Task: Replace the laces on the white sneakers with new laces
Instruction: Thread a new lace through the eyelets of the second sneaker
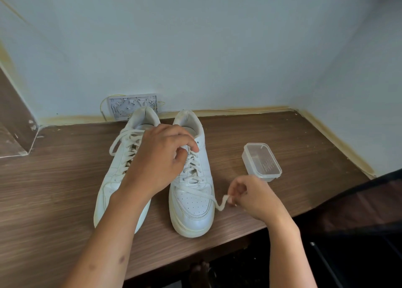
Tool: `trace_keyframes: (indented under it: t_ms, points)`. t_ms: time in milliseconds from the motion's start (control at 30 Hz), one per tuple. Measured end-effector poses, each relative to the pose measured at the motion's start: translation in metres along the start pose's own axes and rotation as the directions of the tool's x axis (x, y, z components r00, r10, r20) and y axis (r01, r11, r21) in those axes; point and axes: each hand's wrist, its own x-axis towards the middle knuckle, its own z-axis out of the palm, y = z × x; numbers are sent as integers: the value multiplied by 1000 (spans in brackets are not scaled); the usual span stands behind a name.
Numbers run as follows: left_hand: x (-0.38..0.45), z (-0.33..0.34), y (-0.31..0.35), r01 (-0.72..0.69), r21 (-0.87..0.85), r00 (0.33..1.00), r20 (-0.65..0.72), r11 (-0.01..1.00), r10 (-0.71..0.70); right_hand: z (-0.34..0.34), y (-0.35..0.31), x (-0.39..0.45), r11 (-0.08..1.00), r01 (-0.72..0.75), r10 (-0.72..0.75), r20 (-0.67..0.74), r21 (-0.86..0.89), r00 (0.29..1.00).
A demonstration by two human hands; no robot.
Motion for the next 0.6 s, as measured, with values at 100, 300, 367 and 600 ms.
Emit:
trace_keyframes:
  t_ms: [100, 300, 367, 600]
  points:
    - [0, 3, 3, -13, -32, 1000, 26, 999, 14, -2, -8, 1, 972, 172, -147, -157, 158, 977]
    - [-1, 12, 8, -47, -62, 992, 113, 997, 54, 10, -36, 0, 849, 465, -350, -391, 251, 851]
    - [-1, 15, 9, -53, -115, 992, 109, 992, 65, 14, -45, -1, 773, 564, -386, -492, 290, 781]
    - [-1, 16, 4, 48, -189, 981, -176, 981, -82, 29, -58, 8, 663, 676, -369, -645, 323, 670]
